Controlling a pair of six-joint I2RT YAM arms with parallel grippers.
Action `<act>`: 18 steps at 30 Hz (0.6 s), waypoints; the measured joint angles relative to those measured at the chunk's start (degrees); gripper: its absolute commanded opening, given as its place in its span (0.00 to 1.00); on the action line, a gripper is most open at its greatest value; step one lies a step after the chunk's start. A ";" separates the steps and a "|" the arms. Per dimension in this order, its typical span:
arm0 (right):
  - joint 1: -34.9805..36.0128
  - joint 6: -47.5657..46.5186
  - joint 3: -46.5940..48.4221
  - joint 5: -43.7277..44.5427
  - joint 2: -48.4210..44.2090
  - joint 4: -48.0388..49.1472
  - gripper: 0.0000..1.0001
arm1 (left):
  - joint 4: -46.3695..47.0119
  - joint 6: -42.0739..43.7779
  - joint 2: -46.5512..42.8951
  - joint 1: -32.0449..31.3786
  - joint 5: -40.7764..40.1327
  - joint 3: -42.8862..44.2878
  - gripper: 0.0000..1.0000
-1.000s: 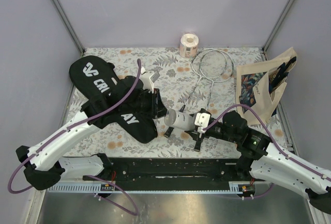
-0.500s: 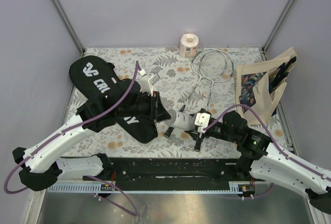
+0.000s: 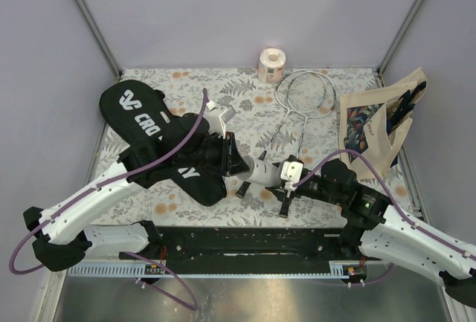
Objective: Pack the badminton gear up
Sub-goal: Close the lid on the shuttle tube.
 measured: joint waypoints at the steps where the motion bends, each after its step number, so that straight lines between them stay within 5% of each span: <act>1: 0.00 0.02 0.00 0.00 0.00 0.04 0.38 | 0.04 0.00 0.22 0.00 0.02 0.00 0.23; 7: 0.00 0.39 0.00 -0.02 -0.28 0.09 0.38 | 0.17 0.22 -0.24 -0.04 -0.02 0.04 0.34; 18: 0.00 1.38 0.00 -0.48 -1.88 0.42 0.38 | -4.44 5.79 -4.11 0.52 -8.26 6.43 0.36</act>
